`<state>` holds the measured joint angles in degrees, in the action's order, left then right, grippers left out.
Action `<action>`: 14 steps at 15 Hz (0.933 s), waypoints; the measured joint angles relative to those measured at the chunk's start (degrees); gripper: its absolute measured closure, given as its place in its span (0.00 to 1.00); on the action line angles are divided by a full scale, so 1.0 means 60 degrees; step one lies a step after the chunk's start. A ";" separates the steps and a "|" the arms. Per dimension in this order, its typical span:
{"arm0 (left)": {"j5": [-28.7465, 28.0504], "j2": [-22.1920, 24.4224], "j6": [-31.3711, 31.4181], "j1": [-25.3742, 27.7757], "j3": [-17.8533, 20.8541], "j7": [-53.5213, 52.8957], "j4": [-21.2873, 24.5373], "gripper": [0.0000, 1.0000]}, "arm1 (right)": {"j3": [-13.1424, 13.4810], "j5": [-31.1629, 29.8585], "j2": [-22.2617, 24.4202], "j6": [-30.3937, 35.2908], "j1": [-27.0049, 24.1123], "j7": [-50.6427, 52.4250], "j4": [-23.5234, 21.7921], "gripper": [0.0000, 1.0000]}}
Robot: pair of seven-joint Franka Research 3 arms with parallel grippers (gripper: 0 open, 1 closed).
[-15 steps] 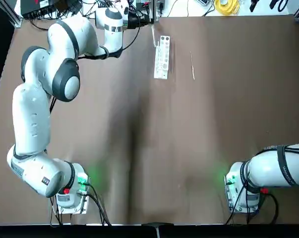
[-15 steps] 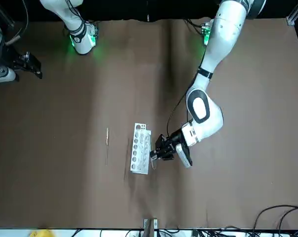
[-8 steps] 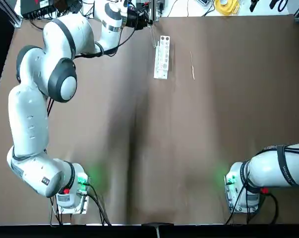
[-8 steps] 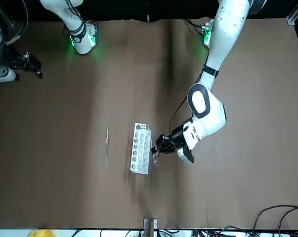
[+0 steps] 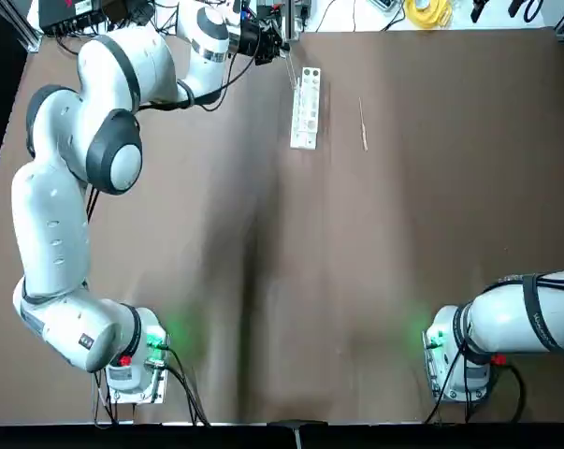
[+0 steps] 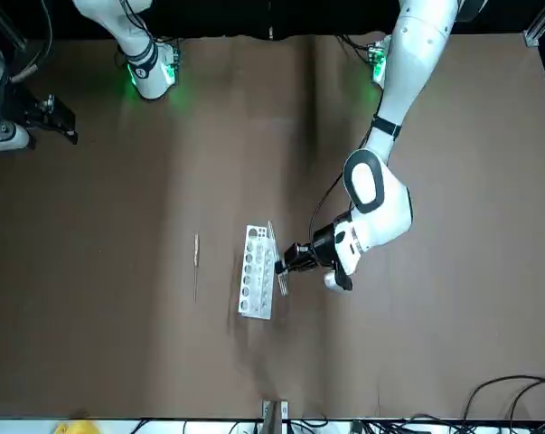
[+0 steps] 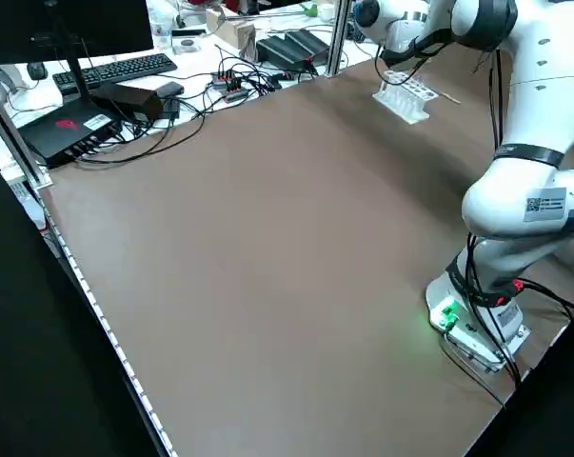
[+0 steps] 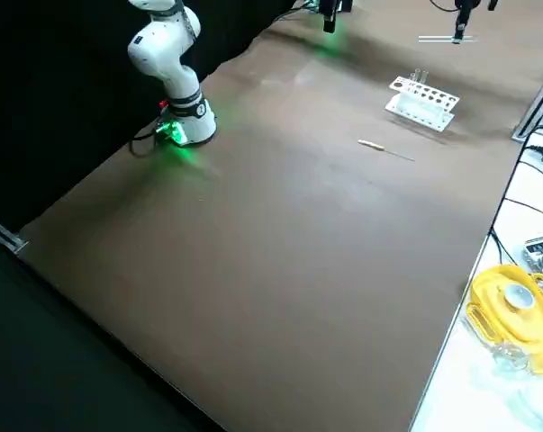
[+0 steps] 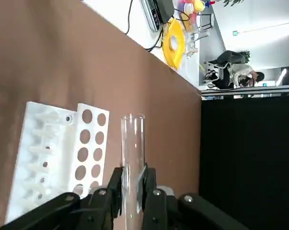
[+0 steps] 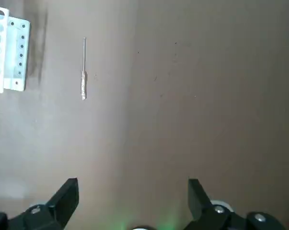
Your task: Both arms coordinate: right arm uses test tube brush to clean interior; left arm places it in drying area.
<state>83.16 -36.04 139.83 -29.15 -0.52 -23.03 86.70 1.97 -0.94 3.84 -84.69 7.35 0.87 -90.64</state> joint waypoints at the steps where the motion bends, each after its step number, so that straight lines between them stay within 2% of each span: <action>1: -0.0001 0.0020 -0.0014 0.0000 -0.0003 0.0162 0.0010 0.77 | 0.0000 0.0000 0.0000 0.0000 0.0000 0.0000 0.0000 0.00; 5: -0.0002 0.0106 -0.0106 0.0010 -0.0003 0.0543 0.0114 0.77 | -0.0001 0.0000 0.0000 0.0002 0.0000 0.0001 0.0000 0.00; 8: -0.0002 0.0191 -0.0549 0.0083 -0.0002 0.0920 0.0145 0.77 | -0.0001 0.0000 0.0000 0.0002 0.0000 0.0001 0.0000 0.00; 10: -0.0002 0.0263 -0.0956 0.0146 -0.0001 0.1366 0.0181 0.77 | -0.0002 0.0000 0.0000 0.0002 0.0000 0.0001 0.0000 0.00; 14: -0.0012 0.0366 -0.2370 0.0423 0.0005 0.3606 0.0184 0.77 | -0.0003 0.0000 0.0000 0.0003 0.0000 0.0002 0.0000 0.00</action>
<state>83.09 -33.85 125.61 -26.62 -0.49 -1.39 87.81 1.95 -0.94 3.84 -84.67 7.35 0.88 -90.64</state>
